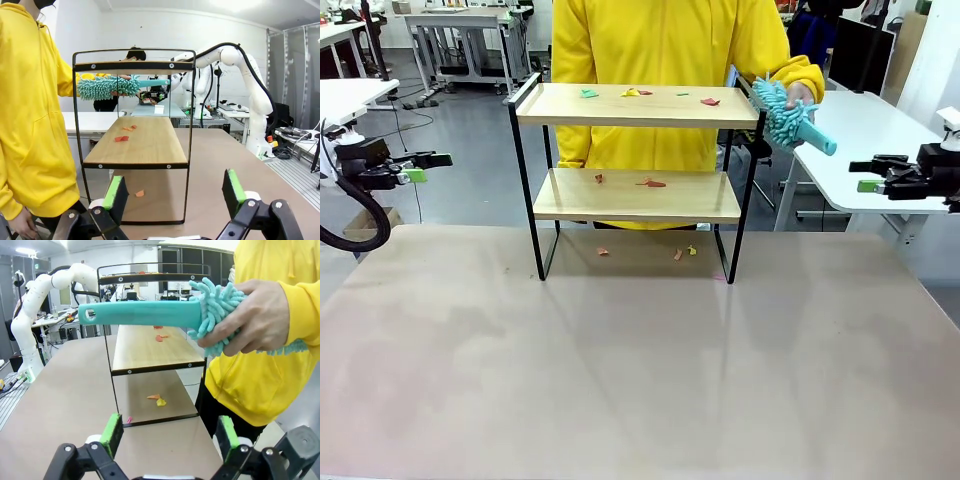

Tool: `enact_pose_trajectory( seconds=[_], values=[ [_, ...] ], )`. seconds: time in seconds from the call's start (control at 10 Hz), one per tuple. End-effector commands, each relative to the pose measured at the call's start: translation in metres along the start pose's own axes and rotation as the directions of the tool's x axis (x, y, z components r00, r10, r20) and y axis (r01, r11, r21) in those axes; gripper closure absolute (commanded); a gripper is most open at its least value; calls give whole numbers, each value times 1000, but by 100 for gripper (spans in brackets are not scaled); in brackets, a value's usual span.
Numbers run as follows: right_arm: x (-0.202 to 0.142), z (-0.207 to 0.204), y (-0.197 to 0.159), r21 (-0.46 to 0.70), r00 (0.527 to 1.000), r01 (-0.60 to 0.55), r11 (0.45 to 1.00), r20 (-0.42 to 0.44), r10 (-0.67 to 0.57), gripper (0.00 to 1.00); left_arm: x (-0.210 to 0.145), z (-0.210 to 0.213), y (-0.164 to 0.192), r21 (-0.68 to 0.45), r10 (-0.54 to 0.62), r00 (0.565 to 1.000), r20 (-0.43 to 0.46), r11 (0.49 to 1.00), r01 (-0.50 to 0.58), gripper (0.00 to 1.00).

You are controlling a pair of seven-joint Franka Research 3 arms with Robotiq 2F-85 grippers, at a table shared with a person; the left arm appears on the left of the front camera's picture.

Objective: Clean the shelf.
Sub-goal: Pick up the Duster handed by the human.

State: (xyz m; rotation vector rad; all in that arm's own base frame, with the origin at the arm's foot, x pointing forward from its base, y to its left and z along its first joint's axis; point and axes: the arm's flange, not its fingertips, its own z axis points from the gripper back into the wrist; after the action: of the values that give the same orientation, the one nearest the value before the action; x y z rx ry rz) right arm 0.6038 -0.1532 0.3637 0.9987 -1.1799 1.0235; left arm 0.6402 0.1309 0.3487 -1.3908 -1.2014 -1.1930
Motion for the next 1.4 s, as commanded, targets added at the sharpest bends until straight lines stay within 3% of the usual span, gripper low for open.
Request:
enact_pose_trajectory(
  seconds=[0.0, 1.1, 1.3],
  values=[
    [1, 0, 0, -2, 1000, -1, 1000, 1, 1, 0, 0, 0, -1, -7, -16, 1000, -9, 1000, 16, 0],
    [0, 0, 0, 0, 1000, 0, 1000, 0, 0, 0, 0, 0, -1, -7, -16, 1000, -9, 1000, 16, 0],
    [46, 9, 7, -76, 996, 31, 997, -80, -38, 0, 0, 0, -1, -7, -16, 1000, -9, 1000, 16, 0]
  ],
)
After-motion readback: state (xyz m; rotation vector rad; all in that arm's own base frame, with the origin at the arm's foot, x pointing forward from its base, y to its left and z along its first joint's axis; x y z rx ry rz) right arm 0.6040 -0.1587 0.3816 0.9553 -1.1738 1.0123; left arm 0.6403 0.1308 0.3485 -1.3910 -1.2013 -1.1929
